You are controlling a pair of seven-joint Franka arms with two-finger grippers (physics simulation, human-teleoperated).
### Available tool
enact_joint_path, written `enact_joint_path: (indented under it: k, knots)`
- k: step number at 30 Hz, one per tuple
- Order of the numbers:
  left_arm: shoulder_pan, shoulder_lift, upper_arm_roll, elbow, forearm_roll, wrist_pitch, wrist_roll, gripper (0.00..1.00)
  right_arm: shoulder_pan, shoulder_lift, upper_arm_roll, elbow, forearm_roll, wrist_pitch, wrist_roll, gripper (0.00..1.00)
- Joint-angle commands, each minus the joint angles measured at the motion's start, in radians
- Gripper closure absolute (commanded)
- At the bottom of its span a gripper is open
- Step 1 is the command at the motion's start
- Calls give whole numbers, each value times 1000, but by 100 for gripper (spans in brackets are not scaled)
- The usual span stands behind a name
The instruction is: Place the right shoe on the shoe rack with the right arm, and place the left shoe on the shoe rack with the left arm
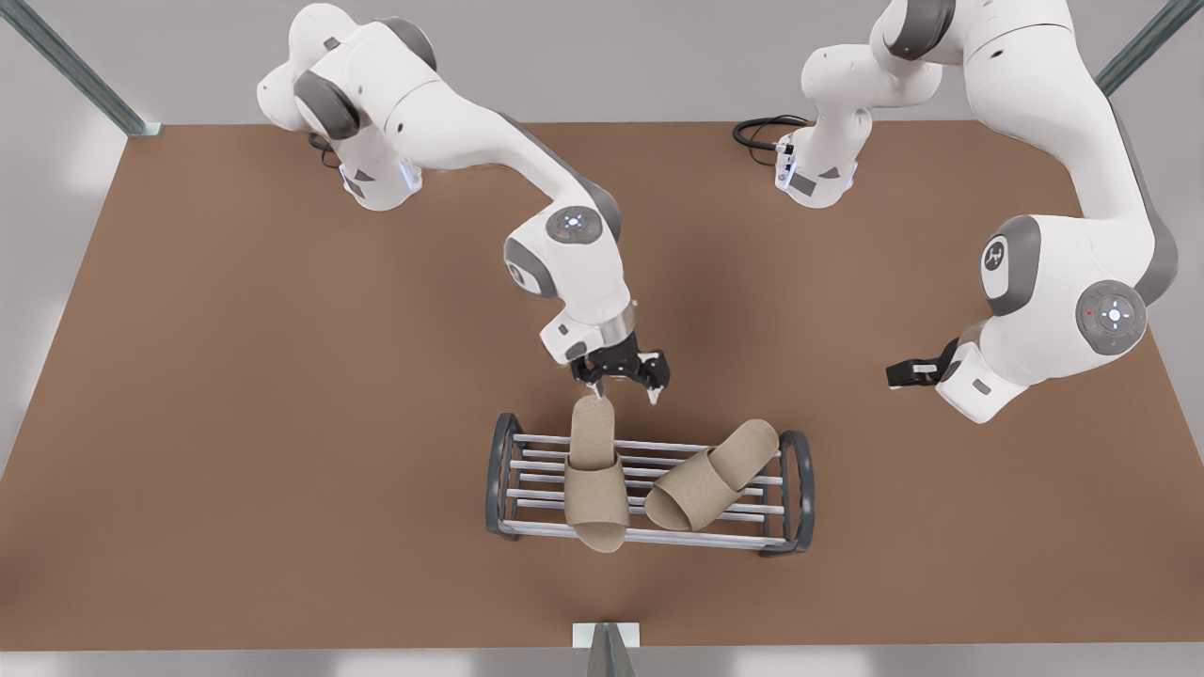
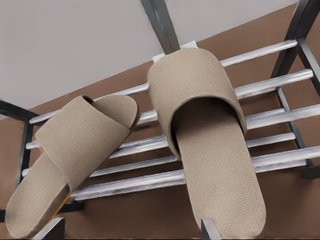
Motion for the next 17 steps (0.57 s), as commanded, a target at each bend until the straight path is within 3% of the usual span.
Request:
enact_joint_path:
  k: [1,2,3,4,5,14,16,17]
  knots:
    - [0,-1,0,0,0,-1,12,0,24,-62,1,1,11,-170,158,0]
    - [-5,-1,0,0,1,-1,12,0,24,-141,36,2,11,-257,166,0]
    - [0,-1,0,0,1,-3,12,0,-48,-211,36,114,24,-413,128,0]
    - [-2,-1,0,0,1,-3,12,0,-292,-178,40,243,188,-529,-160,0]
    - [-3,-1,0,0,1,-1,12,0,-427,-170,43,245,201,-533,-290,0]
    - [-5,0,0,0,1,-1,12,0,-617,-202,32,228,152,-881,-847,0]
    - [-5,0,0,0,1,-1,12,0,-649,-302,33,59,138,-817,-944,0]
    - [-5,0,0,0,1,-1,12,0,-666,-459,32,-216,143,-621,-1014,0]
